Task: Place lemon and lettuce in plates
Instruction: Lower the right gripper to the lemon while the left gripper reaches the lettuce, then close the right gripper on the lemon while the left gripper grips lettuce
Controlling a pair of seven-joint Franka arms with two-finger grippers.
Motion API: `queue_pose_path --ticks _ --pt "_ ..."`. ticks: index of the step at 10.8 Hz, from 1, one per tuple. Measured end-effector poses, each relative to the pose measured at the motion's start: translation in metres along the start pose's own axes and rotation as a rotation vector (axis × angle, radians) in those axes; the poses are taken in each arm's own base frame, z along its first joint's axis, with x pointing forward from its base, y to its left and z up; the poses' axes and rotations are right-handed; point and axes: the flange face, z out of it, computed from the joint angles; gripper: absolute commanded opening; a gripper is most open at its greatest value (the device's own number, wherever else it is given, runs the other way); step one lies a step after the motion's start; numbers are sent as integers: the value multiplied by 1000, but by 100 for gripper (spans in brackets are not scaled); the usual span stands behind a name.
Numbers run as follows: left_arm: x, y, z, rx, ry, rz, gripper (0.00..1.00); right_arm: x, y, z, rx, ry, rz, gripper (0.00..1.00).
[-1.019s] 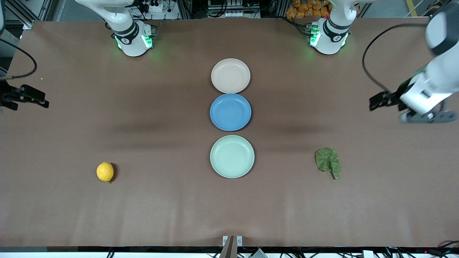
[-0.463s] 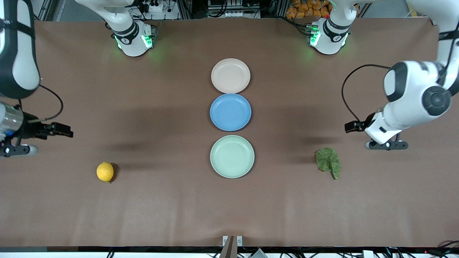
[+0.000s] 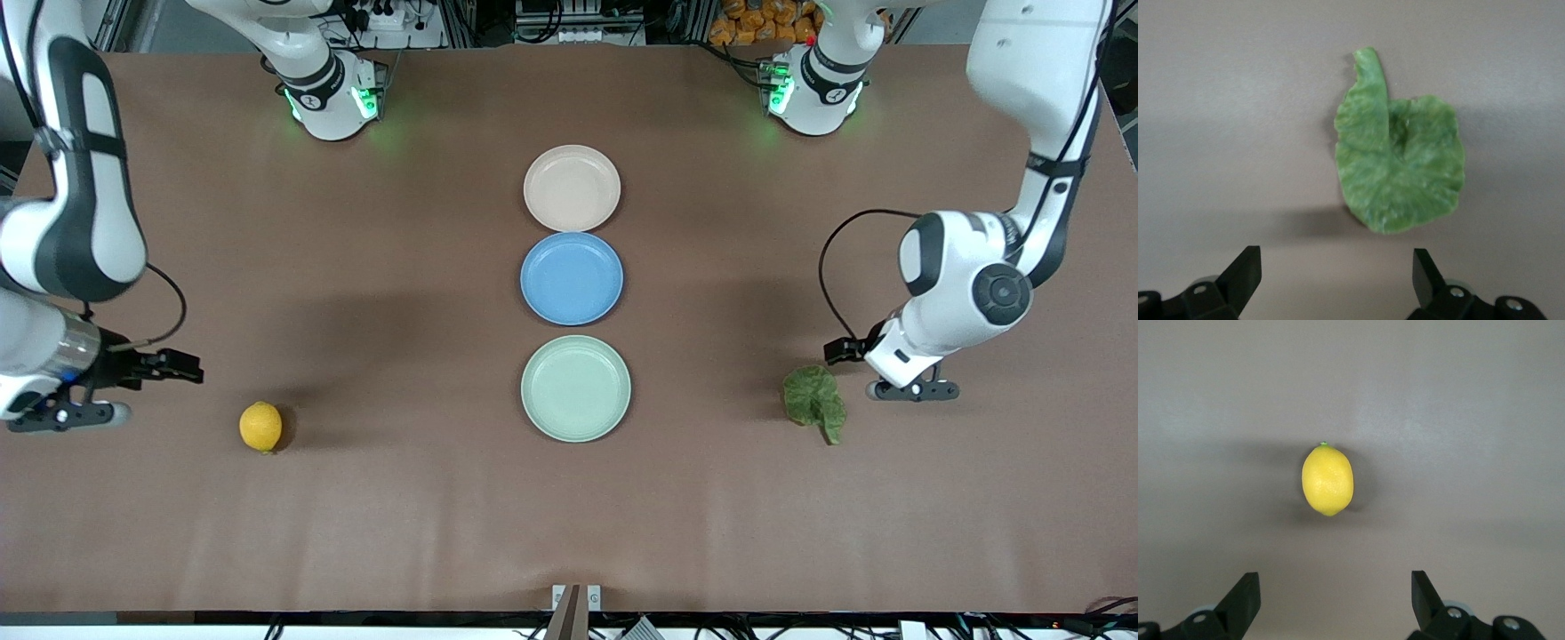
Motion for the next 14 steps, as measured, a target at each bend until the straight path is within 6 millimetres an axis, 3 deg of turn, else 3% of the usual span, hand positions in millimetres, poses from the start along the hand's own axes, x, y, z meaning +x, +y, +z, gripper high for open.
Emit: queue_pose_path --ticks 4,7,10,11,12,13,14 --pt "15 12 33 -11 46 16 100 12 3 78 42 -41 29 100" --pt "29 20 49 -16 45 25 96 17 3 120 67 -55 50 100" --pt "38 24 63 -20 41 29 74 18 -3 148 92 -68 61 100" --pt "40 25 67 -20 40 31 61 20 -4 155 89 -60 61 100" --pt "42 26 70 -21 40 32 39 22 -4 163 83 -46 62 100" --pt "43 27 71 -21 42 33 11 23 -2 171 78 -34 64 100" --pt "45 26 70 -21 45 32 0 24 -1 180 72 -23 66 100"
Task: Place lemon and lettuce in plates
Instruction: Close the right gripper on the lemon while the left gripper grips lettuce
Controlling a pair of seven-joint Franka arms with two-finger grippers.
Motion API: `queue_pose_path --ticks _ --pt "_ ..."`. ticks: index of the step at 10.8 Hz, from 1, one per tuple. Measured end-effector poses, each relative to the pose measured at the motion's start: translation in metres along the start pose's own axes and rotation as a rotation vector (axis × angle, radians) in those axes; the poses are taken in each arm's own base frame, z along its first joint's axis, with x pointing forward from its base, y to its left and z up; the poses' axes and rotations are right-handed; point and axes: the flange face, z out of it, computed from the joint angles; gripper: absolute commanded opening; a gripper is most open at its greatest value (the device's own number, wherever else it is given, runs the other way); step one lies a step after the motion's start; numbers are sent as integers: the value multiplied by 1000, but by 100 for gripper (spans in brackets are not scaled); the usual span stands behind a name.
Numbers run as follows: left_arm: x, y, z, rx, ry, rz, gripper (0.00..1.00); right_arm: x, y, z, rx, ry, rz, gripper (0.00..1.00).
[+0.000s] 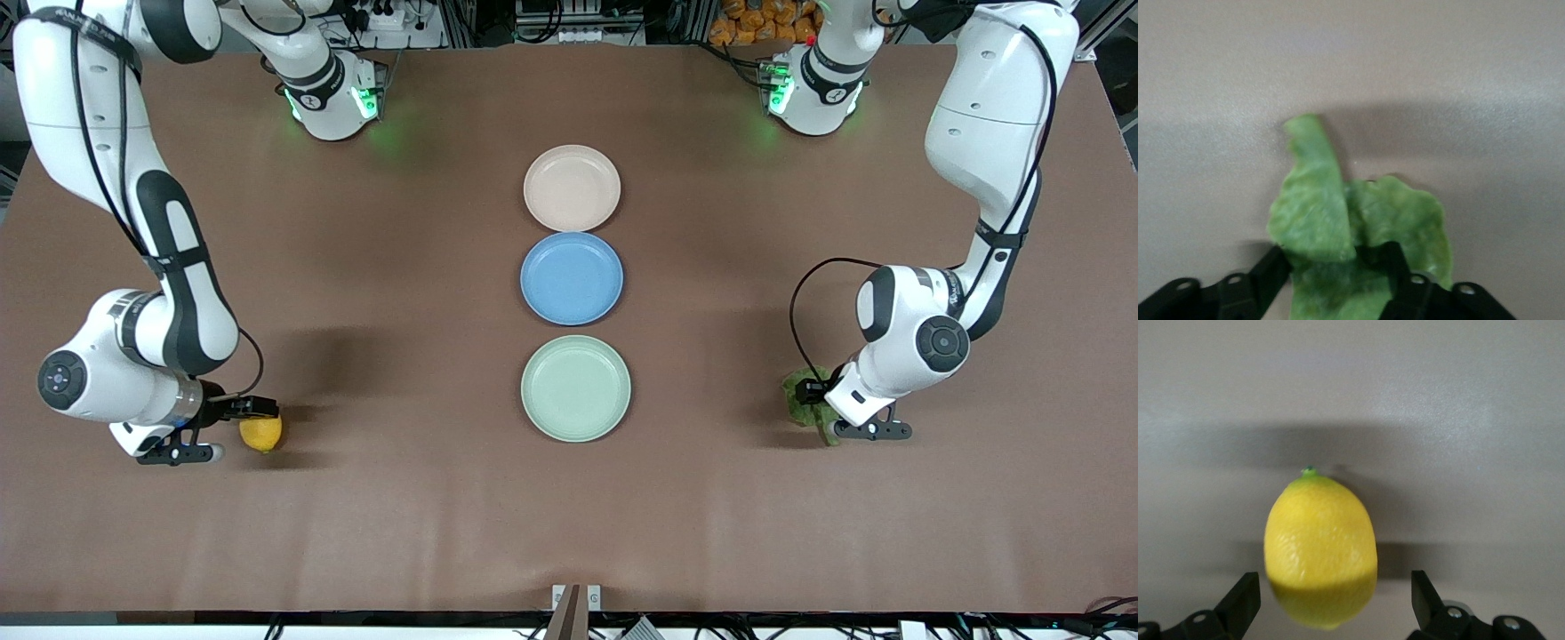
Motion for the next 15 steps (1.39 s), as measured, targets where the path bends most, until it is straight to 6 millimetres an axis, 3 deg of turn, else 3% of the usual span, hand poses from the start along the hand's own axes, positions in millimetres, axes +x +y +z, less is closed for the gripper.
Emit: queue_pose_path --ticks 3,4,5,6,7,11,15 --pt "5 5 -6 -4 13 7 0 3 4 22 -13 27 3 100" --pt "6 4 -6 -3 16 5 0 3 5 27 -15 31 4 81" --pt "6 5 -6 -4 18 7 0 3 5 28 -16 33 4 36" --pt "8 5 -7 -4 23 6 0 4 5 29 -17 35 4 7" --pt "11 4 -11 -4 37 5 0 4 5 28 -17 36 3 0" --pt "24 5 -26 -6 74 6 0 5 3 28 -17 37 -5 0" --pt "33 20 -50 -10 111 26 0 4 -22 31 -15 28 -46 0"
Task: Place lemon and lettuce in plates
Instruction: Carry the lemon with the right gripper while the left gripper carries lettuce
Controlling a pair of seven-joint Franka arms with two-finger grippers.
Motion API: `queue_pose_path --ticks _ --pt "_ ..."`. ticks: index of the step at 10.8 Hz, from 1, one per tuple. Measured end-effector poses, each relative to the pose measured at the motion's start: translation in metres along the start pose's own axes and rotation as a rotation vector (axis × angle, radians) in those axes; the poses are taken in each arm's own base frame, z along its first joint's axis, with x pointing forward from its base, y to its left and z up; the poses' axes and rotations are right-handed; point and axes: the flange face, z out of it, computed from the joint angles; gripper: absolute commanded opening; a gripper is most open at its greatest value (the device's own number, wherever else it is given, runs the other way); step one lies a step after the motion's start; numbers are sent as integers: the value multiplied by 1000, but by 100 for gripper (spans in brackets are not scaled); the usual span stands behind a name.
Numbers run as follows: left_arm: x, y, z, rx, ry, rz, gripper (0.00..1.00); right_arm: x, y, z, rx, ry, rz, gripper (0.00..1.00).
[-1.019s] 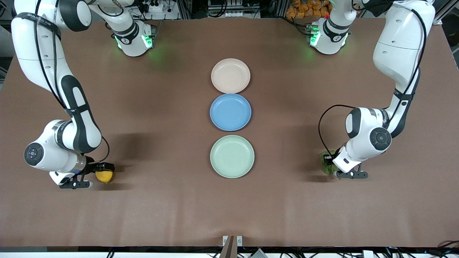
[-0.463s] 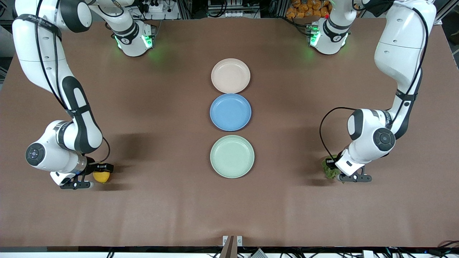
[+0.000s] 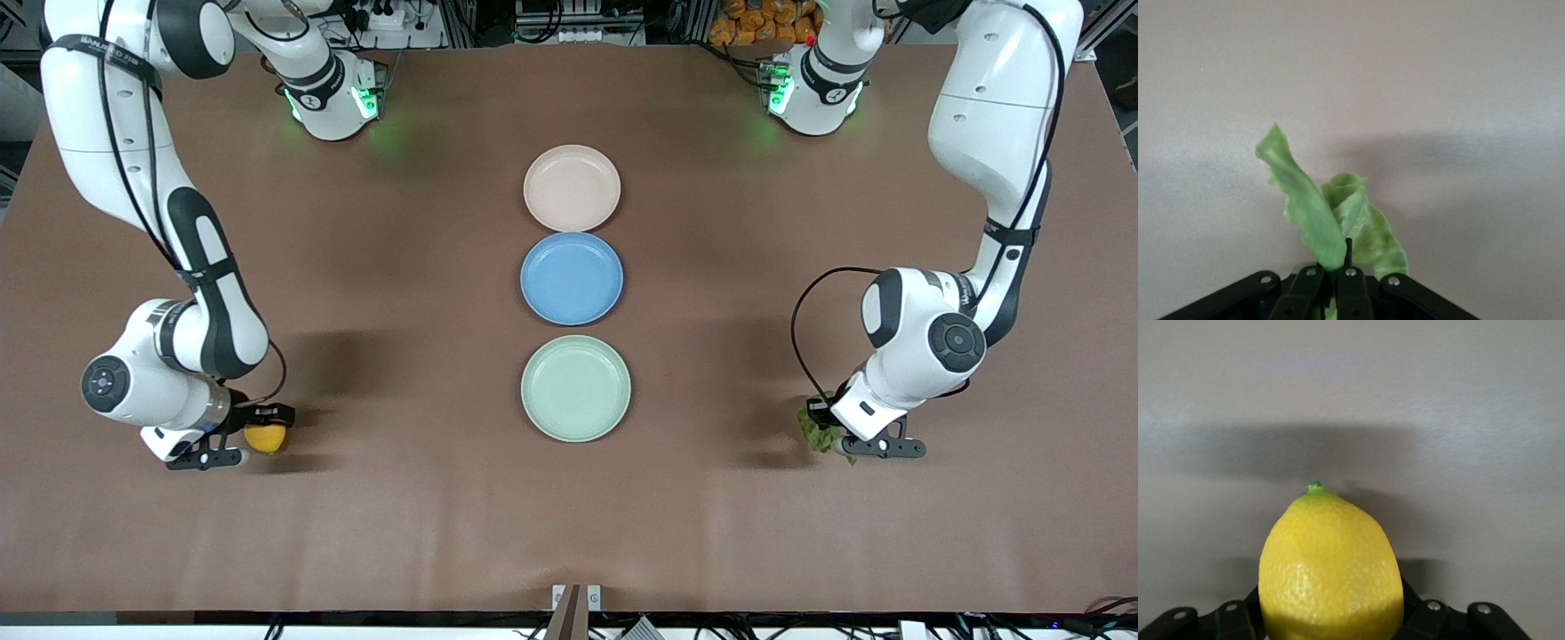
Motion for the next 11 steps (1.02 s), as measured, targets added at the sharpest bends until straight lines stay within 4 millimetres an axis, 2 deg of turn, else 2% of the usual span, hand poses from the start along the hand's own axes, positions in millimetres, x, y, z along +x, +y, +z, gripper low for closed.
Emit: queue_pose_path --ticks 2,5,9,11 --pt "6 20 -17 -5 -2 15 0 -9 -11 -4 0 -1 -12 0" --pt "12 63 -37 -23 14 -14 0 -39 -27 -17 -10 30 -24 0" --pt "4 117 -52 -65 -4 -105 0 -74 -45 -34 -2 12 -41 0" --pt "-2 147 -57 -75 -9 -158 0 -94 -66 -39 3 -7 -35 0"
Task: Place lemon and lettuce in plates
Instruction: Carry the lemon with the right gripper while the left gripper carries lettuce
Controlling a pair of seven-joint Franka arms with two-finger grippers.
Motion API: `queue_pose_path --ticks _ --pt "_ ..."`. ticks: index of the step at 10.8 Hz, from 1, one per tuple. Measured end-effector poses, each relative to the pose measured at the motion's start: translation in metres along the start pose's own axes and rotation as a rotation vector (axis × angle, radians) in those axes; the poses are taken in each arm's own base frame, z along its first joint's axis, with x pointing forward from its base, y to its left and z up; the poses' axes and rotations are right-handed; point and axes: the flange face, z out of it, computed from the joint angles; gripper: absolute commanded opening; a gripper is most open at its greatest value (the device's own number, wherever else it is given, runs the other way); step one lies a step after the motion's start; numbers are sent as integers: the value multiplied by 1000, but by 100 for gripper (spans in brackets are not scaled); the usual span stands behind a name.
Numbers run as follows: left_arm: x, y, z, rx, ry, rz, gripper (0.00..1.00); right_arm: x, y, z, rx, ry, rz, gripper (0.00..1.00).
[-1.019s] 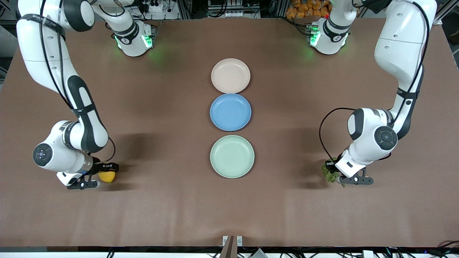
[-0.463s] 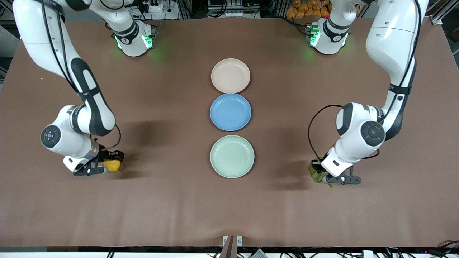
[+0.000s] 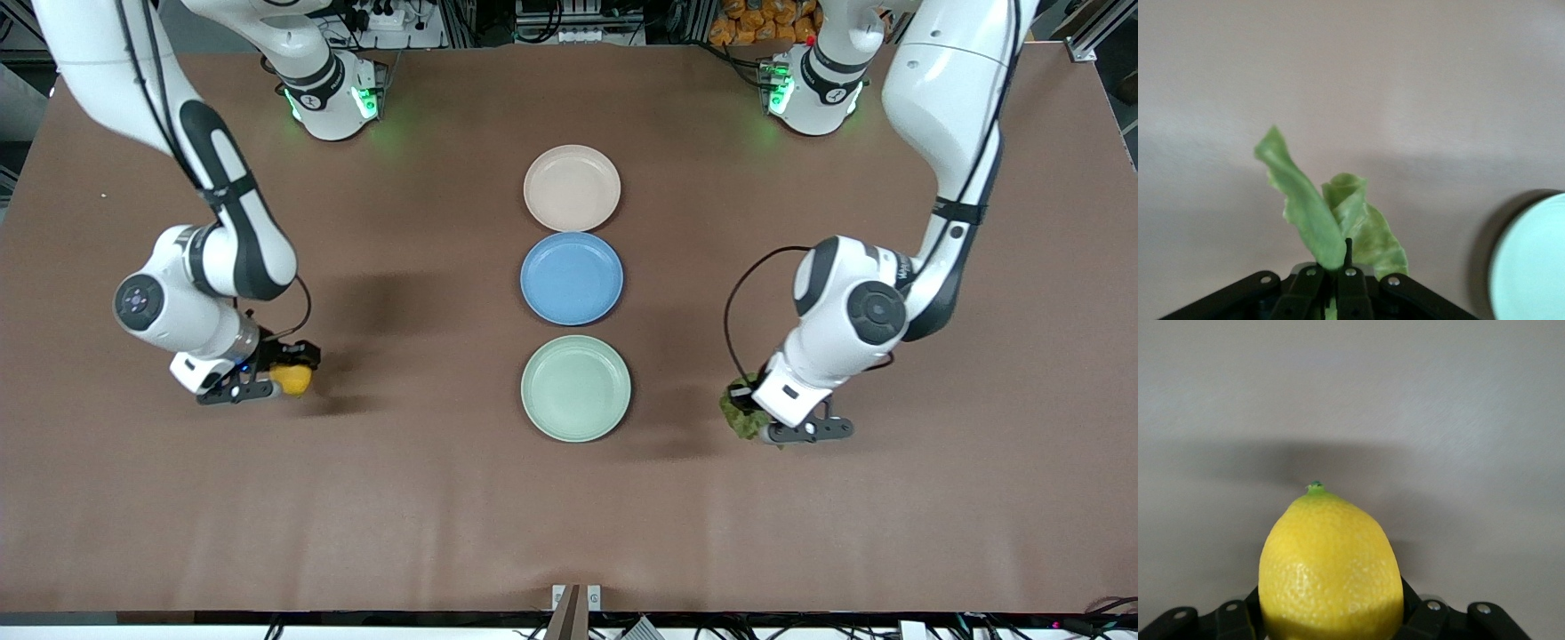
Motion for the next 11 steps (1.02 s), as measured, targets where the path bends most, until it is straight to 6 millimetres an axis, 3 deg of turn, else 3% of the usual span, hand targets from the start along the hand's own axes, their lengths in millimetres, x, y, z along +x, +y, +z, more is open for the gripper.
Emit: queue_pose_path --ticks 5,9,11 --pt "-37 85 -3 -28 -3 -161 0 -57 -101 -30 12 -172 128 0" --pt "-54 116 1 -35 -13 -290 0 -85 -142 -64 -8 -307 185 0" --pt "-70 150 12 -43 -27 -358 0 -97 -178 -70 -38 -337 233 0"
